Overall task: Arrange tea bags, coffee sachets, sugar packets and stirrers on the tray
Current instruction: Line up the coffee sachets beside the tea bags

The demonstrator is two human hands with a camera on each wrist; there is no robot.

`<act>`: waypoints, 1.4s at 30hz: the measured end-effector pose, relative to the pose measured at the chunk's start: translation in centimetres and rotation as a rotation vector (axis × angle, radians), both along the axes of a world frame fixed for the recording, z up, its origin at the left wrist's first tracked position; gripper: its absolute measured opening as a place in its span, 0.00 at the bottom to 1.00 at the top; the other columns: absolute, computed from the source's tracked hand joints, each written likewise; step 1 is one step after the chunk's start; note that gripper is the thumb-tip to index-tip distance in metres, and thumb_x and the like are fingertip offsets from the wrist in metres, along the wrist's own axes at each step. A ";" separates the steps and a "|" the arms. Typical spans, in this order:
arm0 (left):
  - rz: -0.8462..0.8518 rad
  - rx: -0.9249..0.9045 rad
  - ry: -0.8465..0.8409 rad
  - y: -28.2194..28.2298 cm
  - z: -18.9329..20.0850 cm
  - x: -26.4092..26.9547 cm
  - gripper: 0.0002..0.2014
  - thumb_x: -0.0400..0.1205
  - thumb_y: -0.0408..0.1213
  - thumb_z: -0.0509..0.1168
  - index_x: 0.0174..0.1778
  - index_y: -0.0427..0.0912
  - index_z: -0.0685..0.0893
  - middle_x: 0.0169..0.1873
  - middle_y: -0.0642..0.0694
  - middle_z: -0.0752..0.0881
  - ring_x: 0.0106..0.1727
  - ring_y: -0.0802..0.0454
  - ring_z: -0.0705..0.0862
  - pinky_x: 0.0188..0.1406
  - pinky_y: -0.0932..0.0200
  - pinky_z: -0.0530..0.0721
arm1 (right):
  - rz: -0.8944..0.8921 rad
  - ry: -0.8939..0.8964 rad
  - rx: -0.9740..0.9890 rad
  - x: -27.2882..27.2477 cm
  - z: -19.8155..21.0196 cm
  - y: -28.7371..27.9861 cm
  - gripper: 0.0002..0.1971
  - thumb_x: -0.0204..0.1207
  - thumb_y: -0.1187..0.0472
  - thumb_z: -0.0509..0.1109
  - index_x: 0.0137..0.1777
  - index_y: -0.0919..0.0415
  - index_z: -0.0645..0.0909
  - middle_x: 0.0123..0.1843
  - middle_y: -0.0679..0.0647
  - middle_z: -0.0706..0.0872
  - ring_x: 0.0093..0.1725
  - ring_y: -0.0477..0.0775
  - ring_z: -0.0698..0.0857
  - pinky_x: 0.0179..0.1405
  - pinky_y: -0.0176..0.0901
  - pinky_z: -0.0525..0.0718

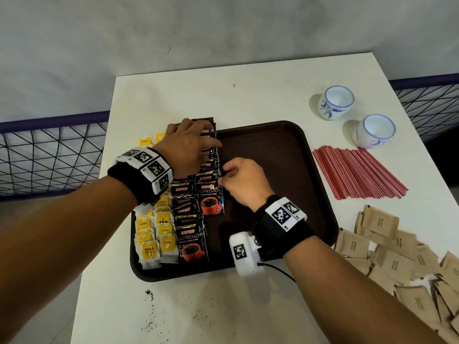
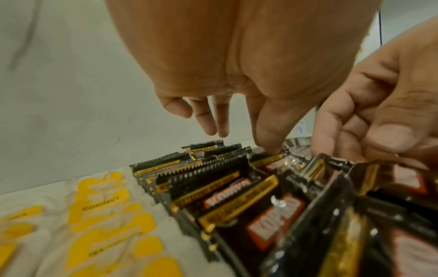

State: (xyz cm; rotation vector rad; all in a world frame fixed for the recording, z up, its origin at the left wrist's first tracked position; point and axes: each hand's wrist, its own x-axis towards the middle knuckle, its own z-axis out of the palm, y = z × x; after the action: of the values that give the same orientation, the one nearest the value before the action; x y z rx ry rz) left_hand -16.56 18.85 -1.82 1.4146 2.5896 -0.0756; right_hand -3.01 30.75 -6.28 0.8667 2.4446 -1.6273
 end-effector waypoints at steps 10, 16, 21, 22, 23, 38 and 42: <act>-0.020 0.247 -0.249 -1.6 2.2 10.4 0.11 0.79 0.44 0.68 0.56 0.51 0.88 0.50 0.50 0.84 0.54 0.47 0.83 0.56 0.47 0.83 | -0.105 -0.044 0.013 17.3 4.7 5.0 0.07 0.74 0.62 0.79 0.51 0.55 0.89 0.40 0.53 0.91 0.37 0.49 0.88 0.38 0.38 0.83; -0.145 0.093 -0.454 -0.6 0.6 22.9 0.11 0.81 0.49 0.66 0.56 0.53 0.86 0.50 0.54 0.84 0.51 0.52 0.84 0.49 0.55 0.82 | -0.201 -0.103 -0.011 26.1 4.9 5.9 0.06 0.73 0.73 0.77 0.42 0.61 0.89 0.31 0.50 0.90 0.28 0.41 0.84 0.28 0.29 0.81; -0.234 -0.065 -0.488 1.4 -0.5 30.1 0.16 0.78 0.61 0.65 0.54 0.55 0.84 0.49 0.57 0.82 0.51 0.51 0.83 0.47 0.55 0.81 | -0.020 -0.233 0.034 31.4 5.4 5.8 0.04 0.72 0.67 0.78 0.42 0.57 0.89 0.32 0.42 0.89 0.29 0.32 0.84 0.34 0.29 0.78; -0.266 -0.089 -0.497 1.9 -0.6 31.2 0.18 0.78 0.62 0.65 0.55 0.55 0.84 0.51 0.56 0.82 0.51 0.50 0.83 0.46 0.55 0.80 | -0.012 -0.261 0.055 32.2 5.5 5.8 0.04 0.71 0.64 0.79 0.41 0.55 0.89 0.33 0.42 0.89 0.30 0.32 0.84 0.35 0.30 0.79; -0.296 -0.107 -0.499 2.5 -0.7 32.3 0.20 0.77 0.62 0.66 0.57 0.54 0.83 0.52 0.54 0.82 0.52 0.49 0.83 0.46 0.55 0.80 | -0.012 -0.275 0.062 33.1 5.5 6.0 0.04 0.71 0.64 0.80 0.41 0.54 0.89 0.33 0.43 0.89 0.31 0.32 0.85 0.34 0.29 0.80; -0.179 -0.118 -0.512 1.5 -2.5 32.3 0.24 0.73 0.51 0.74 0.62 0.49 0.78 0.55 0.51 0.73 0.53 0.48 0.79 0.42 0.56 0.75 | 0.198 -0.308 0.238 33.6 3.8 3.3 0.10 0.71 0.56 0.79 0.50 0.48 0.83 0.35 0.45 0.85 0.35 0.42 0.82 0.35 0.36 0.75; -0.023 -0.064 -0.544 -0.5 -2.7 30.2 0.18 0.73 0.47 0.75 0.56 0.51 0.80 0.51 0.54 0.76 0.48 0.50 0.81 0.47 0.55 0.79 | 0.209 -0.254 0.255 31.2 3.2 1.8 0.11 0.77 0.55 0.74 0.58 0.49 0.83 0.36 0.48 0.88 0.39 0.47 0.85 0.43 0.42 0.81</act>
State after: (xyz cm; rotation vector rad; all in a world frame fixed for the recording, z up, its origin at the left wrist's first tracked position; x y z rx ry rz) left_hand 13.67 18.36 -4.48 1.2308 2.1050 0.1955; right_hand 28.19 32.50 -3.11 0.7607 2.4933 -1.0829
